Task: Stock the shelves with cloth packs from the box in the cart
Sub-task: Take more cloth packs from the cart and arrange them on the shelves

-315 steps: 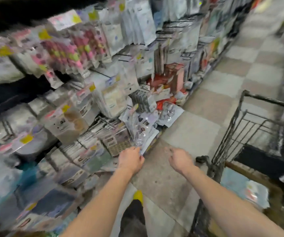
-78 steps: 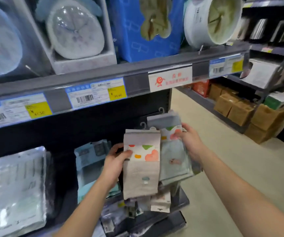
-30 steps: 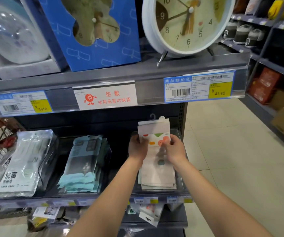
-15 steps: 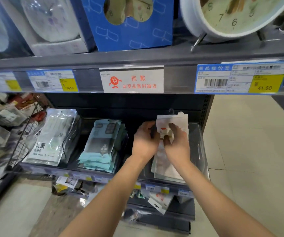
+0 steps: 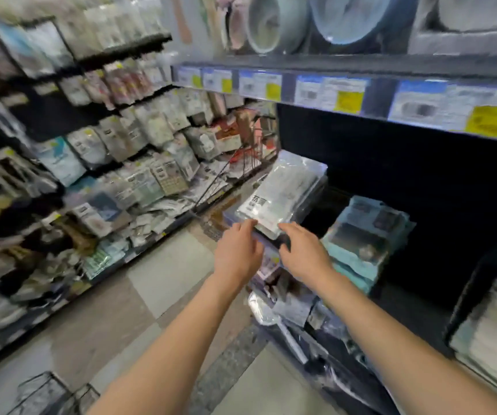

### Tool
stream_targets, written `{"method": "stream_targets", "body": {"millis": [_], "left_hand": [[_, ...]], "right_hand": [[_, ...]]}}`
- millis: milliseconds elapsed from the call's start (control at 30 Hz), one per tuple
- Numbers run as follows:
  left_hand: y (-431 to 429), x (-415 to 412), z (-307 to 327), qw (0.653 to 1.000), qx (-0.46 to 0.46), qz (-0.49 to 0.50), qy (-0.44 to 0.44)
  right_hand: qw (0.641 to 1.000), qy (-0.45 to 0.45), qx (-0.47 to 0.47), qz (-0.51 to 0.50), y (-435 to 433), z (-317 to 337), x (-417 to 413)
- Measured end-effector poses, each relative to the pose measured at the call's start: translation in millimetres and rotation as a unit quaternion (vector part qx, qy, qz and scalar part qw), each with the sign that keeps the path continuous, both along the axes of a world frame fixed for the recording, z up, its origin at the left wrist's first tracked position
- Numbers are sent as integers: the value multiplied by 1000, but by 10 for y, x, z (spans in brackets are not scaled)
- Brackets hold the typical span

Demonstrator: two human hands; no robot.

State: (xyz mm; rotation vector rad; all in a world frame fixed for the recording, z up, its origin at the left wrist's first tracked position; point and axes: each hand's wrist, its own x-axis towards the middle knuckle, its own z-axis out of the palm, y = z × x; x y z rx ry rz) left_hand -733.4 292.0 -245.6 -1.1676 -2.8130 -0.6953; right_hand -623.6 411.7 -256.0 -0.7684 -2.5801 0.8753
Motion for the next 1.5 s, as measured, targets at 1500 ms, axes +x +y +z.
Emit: {"method": "stream_targets", "body": {"millis": [1500], "left_hand": [[-2192, -7943, -1238, 931, -240, 238, -137]], "right_hand": [[934, -250, 30, 254, -1424, -1467, -8880]]}}
